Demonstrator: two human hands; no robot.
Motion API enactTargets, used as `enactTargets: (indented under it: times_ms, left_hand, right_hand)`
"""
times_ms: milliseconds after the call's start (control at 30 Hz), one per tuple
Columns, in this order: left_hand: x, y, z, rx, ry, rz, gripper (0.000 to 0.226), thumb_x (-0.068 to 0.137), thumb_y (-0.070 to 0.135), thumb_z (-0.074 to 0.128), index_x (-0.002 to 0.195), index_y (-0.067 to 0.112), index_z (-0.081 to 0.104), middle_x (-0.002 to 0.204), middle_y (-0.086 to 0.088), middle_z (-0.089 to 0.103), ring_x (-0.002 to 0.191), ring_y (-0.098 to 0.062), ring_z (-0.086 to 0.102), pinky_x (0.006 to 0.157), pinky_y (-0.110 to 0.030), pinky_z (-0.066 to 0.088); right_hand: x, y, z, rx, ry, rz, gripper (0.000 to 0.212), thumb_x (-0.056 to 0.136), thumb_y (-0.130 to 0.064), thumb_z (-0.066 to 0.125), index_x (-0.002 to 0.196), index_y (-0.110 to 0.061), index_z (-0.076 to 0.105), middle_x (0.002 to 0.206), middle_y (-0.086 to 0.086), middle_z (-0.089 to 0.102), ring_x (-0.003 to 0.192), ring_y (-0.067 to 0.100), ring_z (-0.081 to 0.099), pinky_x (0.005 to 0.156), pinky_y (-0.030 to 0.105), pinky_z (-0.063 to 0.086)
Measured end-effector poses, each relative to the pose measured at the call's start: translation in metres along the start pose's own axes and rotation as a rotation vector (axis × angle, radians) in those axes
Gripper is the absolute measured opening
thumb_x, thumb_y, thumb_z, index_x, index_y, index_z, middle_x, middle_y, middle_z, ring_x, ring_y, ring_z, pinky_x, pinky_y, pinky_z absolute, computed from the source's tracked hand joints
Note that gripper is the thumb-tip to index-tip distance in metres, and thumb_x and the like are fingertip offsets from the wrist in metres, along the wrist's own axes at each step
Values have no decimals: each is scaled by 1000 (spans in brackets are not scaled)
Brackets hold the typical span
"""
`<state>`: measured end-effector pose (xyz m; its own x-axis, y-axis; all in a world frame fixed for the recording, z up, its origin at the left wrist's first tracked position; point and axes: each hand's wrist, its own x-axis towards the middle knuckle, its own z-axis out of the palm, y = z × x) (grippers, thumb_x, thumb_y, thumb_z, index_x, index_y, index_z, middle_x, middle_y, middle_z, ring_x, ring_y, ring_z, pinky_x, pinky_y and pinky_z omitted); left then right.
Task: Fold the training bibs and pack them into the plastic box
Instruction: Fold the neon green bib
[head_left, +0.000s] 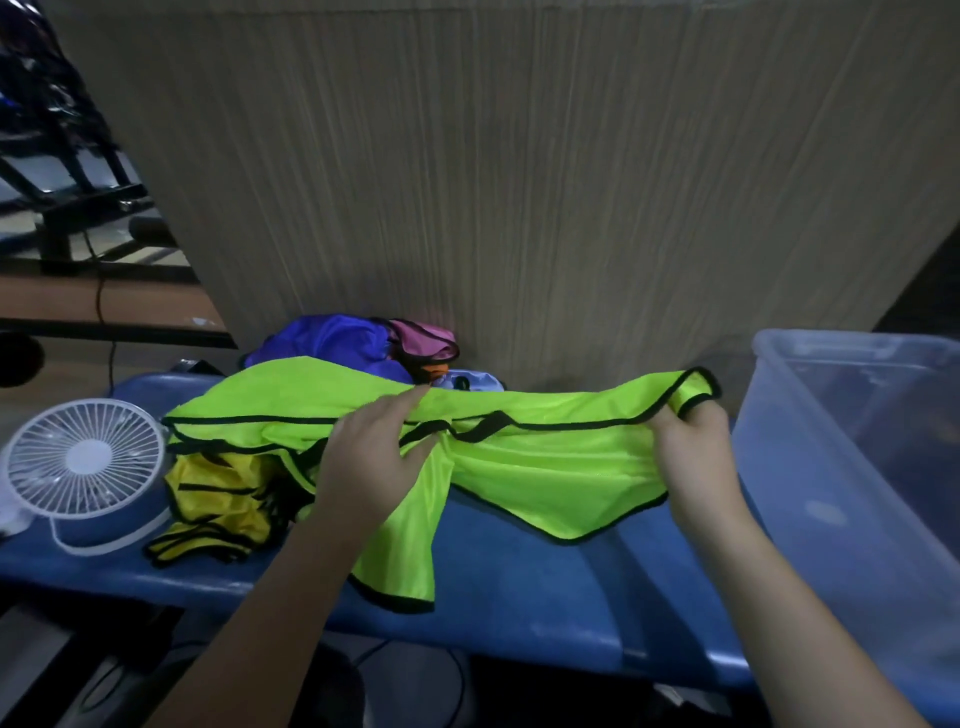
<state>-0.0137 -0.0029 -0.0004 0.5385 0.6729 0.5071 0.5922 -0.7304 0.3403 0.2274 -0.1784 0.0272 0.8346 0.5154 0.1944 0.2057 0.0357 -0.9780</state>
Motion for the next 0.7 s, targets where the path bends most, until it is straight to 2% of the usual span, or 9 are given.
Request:
enactTargets:
  times_ms: [67,133,233,300,367,467,533,633,700]
  left_hand:
    - [0,2,2,-9,-28,-24,32,90,36,71,120,27,69,104,7,72,101,-21,64,86,-37,50]
    - [-1,6,2,-10,-32,-59,19,92,35,67,110,31,71,99,11,72,98,-19,63,80,-34,48]
    - [-2,10,3,-67,-58,-173,15,94,37,64,108,35,70,102,16,73,98,-14,65,76,-30,49]
    - [-2,14,5,-119,-79,-229,13,94,37,64,106,35,69,103,17,73,97,-12,67,74,-29,49]
    - [-3,19,7,-181,-92,-257,12,94,36,65,105,34,70,101,17,73,98,-10,67,72,-28,47]
    - [-4,27,13,-297,-134,-288,11,92,34,67,103,32,71,91,14,68,96,-9,65,69,-26,41]
    - [-3,31,19,-388,-166,-307,14,89,39,69,101,33,72,93,14,69,95,-7,64,74,-28,46]
    - [-2,41,25,-562,-224,-334,17,80,43,69,95,36,70,95,14,72,94,-1,65,88,-35,53]
    - [-2,49,28,-674,-292,-321,15,81,32,73,96,32,69,93,12,73,91,-1,68,91,-38,53]
  right_hand:
    - [-1,4,0,-105,-85,14,17,83,-17,61,84,0,64,76,10,68,73,15,57,68,44,53]
    - [-3,5,3,-174,-149,24,26,76,-25,57,83,0,61,74,14,66,72,17,56,72,52,53]
    - [-11,0,8,-197,-284,5,25,72,-25,53,85,-5,63,77,16,66,73,17,57,68,44,50]
    - [-15,-2,11,-186,-485,-4,25,73,-22,55,92,-8,64,85,14,68,79,18,60,72,39,50]
    - [-22,-2,11,-228,-739,-15,29,75,-20,59,104,-16,64,101,14,67,92,21,64,87,43,51]
    - [-30,-4,10,-271,-1002,50,45,79,-32,62,124,-34,58,119,0,61,115,14,57,101,35,43]
    - [-36,-4,15,-276,-1037,33,58,78,-55,64,132,-39,53,124,-5,52,122,6,51,106,27,39]
    - [-47,4,30,-467,-929,-143,97,61,-91,56,141,-38,43,117,-16,39,119,-7,42,106,20,34]
    - [-53,9,40,-542,-834,-217,106,55,-95,54,144,-42,33,116,-25,32,116,-11,42,101,20,38]
